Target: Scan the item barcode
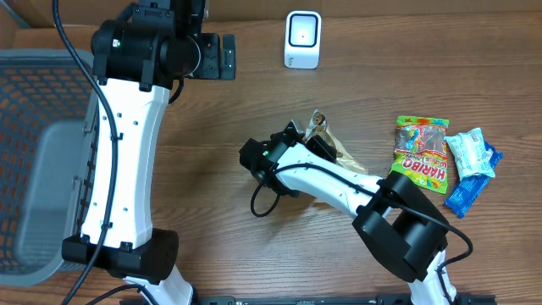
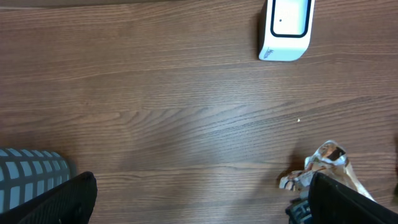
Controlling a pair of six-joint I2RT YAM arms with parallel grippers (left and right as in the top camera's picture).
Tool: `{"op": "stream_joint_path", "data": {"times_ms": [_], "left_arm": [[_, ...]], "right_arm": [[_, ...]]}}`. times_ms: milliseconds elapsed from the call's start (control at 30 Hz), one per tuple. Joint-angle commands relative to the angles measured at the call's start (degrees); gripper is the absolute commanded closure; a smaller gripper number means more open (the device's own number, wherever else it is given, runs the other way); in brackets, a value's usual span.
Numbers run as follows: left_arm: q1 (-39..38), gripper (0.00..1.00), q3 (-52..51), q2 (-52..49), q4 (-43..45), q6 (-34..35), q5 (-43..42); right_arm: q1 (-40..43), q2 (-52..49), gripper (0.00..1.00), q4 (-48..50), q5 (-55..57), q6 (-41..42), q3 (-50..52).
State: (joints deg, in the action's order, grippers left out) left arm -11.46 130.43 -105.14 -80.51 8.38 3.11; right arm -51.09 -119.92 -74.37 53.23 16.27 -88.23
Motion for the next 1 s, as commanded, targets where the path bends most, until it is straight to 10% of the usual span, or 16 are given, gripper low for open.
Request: {"op": "stream_joint_path", "data": {"times_ms": [0,467,967], "left_arm": [[0.2,0.0,-0.15,-0.48,0.17,-1.11,0.31],[0.2,0.01,-0.15,-0.48,0.17,-1.11,0.31],[0.2,0.01,-0.15,-0.48,0.17,-1.11,0.31]], "right_arm": [[-0.33,0.2,0.96,0.74,-0.57,0.2,-1.05],[2.89,0.2,0.96,2.23,28.5,-0.11,-1.05],[7.13,0.15,0.96,10.14,25.94,-9.03,-0.87]]}}
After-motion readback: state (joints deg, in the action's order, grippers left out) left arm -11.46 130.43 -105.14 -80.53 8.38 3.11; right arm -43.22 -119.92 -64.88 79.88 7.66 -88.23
